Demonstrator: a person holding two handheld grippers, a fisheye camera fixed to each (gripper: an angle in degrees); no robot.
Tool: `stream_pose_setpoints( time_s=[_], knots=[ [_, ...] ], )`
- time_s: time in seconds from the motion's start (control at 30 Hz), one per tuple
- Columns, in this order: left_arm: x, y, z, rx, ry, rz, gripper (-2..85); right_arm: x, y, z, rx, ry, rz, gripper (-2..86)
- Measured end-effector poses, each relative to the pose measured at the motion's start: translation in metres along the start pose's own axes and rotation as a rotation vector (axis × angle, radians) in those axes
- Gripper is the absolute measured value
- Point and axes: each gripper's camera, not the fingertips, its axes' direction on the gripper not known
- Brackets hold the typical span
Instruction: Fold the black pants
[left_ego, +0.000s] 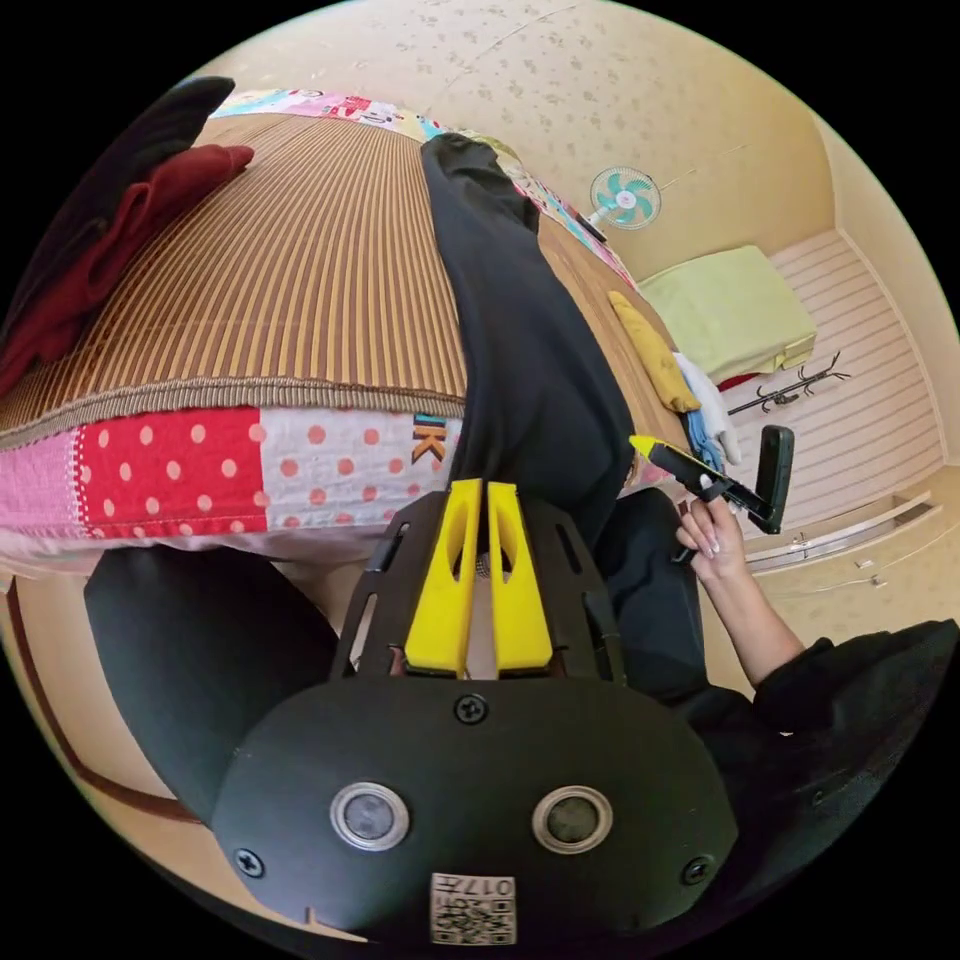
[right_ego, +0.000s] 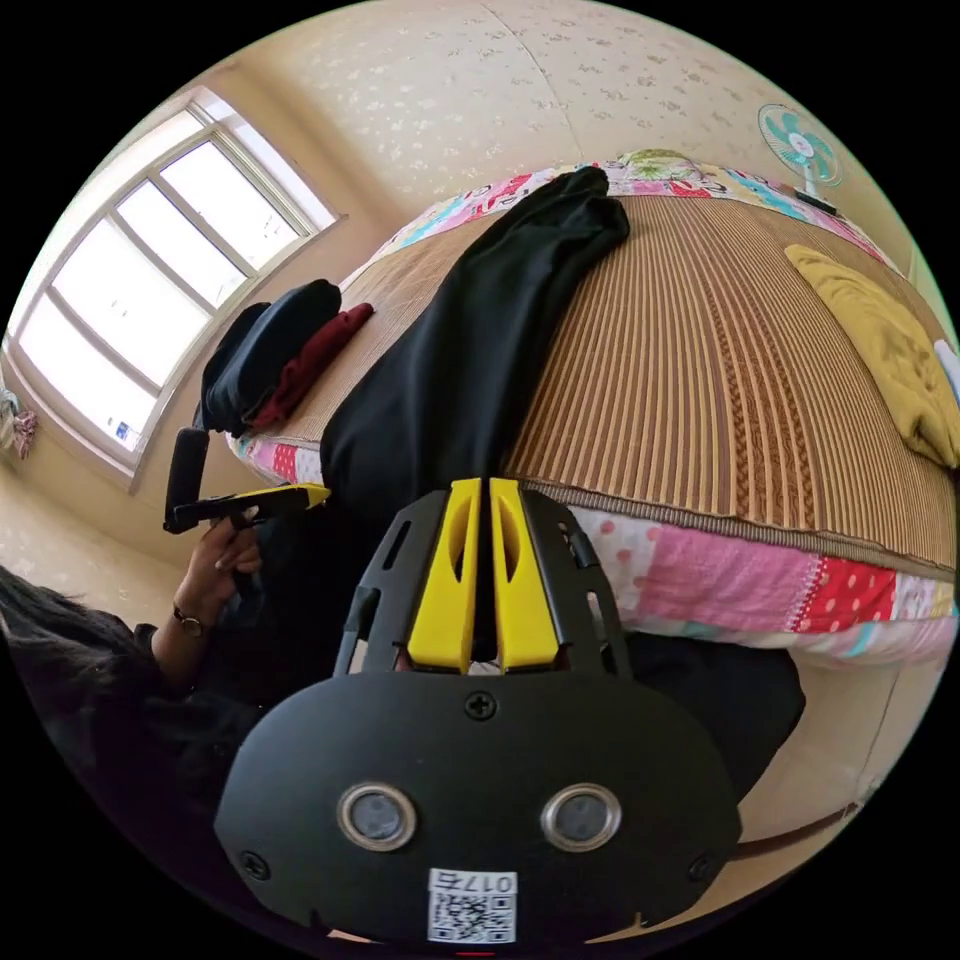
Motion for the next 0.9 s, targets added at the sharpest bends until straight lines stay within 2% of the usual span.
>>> stream_pose_setpoints(
  time_s=[0.07,0.17,0.23,0.37,0.4,0.47,0.6,0.67,0.77,0.83,0.9],
  knots=[
    [0.005,0.003,-0.006,-0.027,0.051,0.016,0.4,-0.003,0.013,-0.026,0.072,-0.06,0.024,1.8],
    [0.017,0.017,-0.032,-0.03,0.231,0.082,0.0,-0.017,0.03,-0.058,0.118,-0.096,-0.04,1.2],
    [0.025,0.027,-0.04,-0.052,0.169,0.092,0.0,-0.023,0.041,-0.067,0.103,-0.053,-0.1,1.1],
    [0.038,0.035,0.0,-0.306,0.04,0.093,0.8,-0.015,0.043,-0.024,-0.245,-0.068,-0.18,1.7],
    [0.036,0.035,0.009,-0.322,-0.011,0.056,1.4,-0.014,0.043,-0.019,-0.268,-0.06,-0.184,1.9],
    [0.032,0.031,0.006,-0.235,-0.038,-0.011,3.7,-0.013,0.034,-0.015,-0.257,-0.026,-0.176,3.0],
    [0.028,0.008,-0.007,0.018,0.089,-0.041,9.8,-0.001,0.003,-0.024,-0.11,0.008,-0.099,7.8],
    [0.031,-0.007,0.005,0.049,0.05,-0.035,10.0,0.012,-0.018,-0.016,-0.026,-0.055,-0.048,8.6],
    [0.045,-0.03,0.045,-0.003,0.061,0.006,9.1,0.022,-0.037,0.012,-0.023,-0.119,0.084,8.1],
    [0.056,-0.033,0.068,-0.055,0.049,0.006,6.4,0.017,-0.037,0.017,-0.009,-0.036,0.117,5.1],
    [0.073,-0.022,0.076,-0.061,-0.028,0.05,4.7,0.008,-0.032,0.014,-0.034,0.001,0.027,3.2]
  ],
)
